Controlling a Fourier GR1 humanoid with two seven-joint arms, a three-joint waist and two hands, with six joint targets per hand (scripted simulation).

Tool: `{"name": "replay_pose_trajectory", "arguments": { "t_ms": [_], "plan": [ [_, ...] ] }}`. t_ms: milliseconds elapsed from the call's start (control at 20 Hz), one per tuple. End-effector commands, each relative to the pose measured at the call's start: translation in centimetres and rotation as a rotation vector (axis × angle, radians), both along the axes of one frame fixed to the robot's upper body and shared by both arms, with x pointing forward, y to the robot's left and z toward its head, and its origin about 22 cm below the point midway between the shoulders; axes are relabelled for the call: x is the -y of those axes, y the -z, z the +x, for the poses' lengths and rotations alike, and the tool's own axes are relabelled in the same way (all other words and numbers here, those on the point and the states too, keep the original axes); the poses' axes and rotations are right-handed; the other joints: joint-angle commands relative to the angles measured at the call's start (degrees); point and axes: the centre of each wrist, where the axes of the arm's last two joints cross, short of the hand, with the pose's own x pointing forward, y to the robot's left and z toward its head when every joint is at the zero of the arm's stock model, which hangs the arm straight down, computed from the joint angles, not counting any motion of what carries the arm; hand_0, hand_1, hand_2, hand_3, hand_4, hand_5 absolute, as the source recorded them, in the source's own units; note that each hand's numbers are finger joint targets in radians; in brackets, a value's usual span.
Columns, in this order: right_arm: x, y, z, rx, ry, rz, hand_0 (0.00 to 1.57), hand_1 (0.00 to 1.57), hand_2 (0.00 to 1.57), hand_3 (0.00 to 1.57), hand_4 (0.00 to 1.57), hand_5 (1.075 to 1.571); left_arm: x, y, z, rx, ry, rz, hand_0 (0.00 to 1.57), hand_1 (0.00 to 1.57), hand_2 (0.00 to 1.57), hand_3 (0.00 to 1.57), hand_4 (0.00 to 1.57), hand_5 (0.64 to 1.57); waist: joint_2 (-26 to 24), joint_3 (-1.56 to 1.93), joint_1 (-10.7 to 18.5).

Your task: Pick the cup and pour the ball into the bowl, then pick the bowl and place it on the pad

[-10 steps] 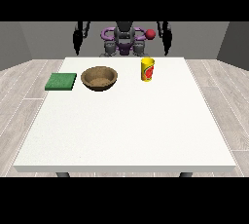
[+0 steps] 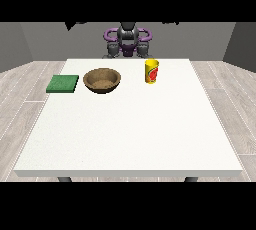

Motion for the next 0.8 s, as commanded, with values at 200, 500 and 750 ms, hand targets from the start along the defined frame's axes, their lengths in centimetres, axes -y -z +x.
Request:
{"name": "replay_pose_trajectory", "arguments": {
  "t_ms": [200, 500, 750],
  "plan": [
    [3.1, -1.9, -0.4, 0.07, -0.016, 0.065, 0.0, 0.0, 0.0, 0.0, 0.0, 1.57, -4.3, -2.2, -1.1, 0.106, -0.033, -0.054, 0.0, 0.0, 0.0, 0.0, 0.0, 1.544, 5.6, -0.11, -0.5],
    [2.2, -1.4, 1.1, 0.144, -0.062, 0.069, 0.0, 0.0, 0.0, 0.0, 0.0, 1.57, -4.4, -0.5, 1.2, 0.213, -0.053, -0.023, 0.0, 0.0, 0.0, 0.0, 0.0, 1.536, 12.2, -0.11, -2.3],
    [3.2, 0.4, 1.7, 0.203, -0.028, 0.058, 0.0, 0.0, 0.0, 0.0, 0.0, 1.57, -3.3, 4.1, 0.5, 0.278, -0.032, -0.016, 0.0, 0.0, 0.0, 0.0, 0.0, 1.524, 16.5, -0.11, -1.3]
  ]
}}
